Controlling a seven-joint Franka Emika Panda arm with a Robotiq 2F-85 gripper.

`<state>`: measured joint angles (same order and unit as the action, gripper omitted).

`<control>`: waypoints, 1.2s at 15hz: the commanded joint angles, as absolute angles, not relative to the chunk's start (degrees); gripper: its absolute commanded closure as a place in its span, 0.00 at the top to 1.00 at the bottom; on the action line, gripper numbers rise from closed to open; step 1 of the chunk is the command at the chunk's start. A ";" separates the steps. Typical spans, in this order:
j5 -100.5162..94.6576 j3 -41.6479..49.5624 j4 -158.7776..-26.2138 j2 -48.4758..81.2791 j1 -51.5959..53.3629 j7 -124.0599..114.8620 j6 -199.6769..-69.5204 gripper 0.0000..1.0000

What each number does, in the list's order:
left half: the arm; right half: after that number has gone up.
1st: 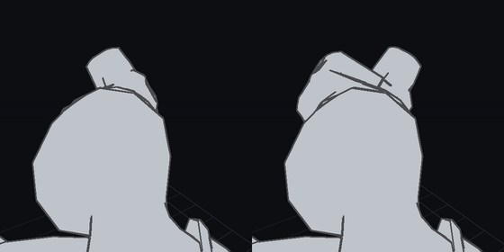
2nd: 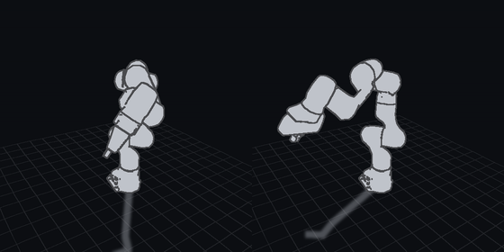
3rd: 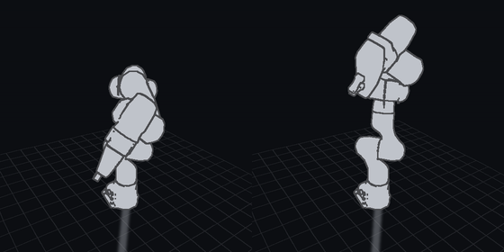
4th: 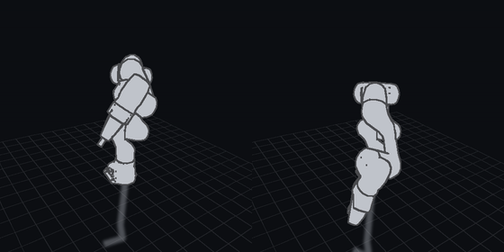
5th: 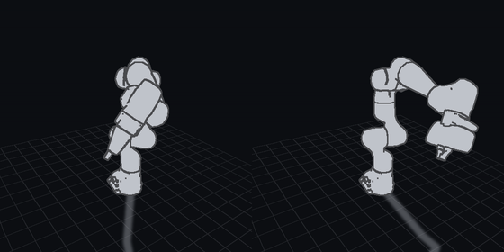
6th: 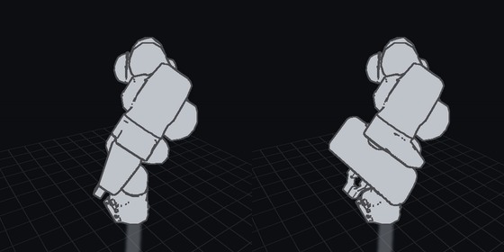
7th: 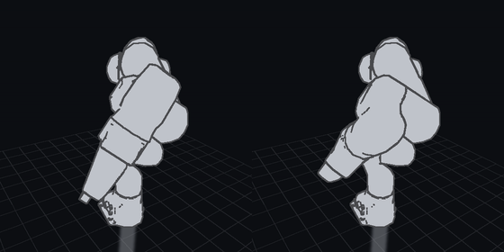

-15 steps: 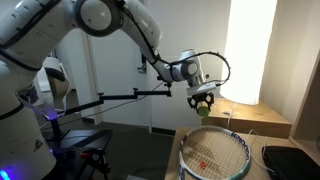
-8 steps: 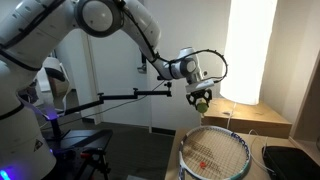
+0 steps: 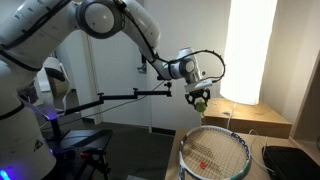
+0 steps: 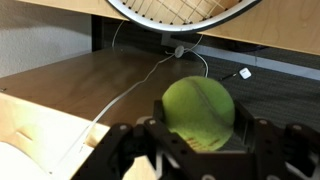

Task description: Pick the ball on the racket and drop it on the floor

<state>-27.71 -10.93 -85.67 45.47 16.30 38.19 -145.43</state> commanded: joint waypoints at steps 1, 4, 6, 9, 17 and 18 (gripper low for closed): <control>-27.13 -10.35 -85.49 45.59 16.77 38.48 -145.41 0.67; -27.13 -10.36 -85.50 45.86 16.80 38.48 -145.42 0.67; -27.13 -10.36 -85.50 45.88 16.81 38.48 -145.42 0.67; -27.13 -10.36 -85.50 45.88 16.81 38.48 -145.42 0.67; -27.79 -9.66 -85.31 46.34 17.57 37.98 -144.58 0.98; -27.86 -9.57 -85.33 46.36 17.66 37.79 -144.81 1.00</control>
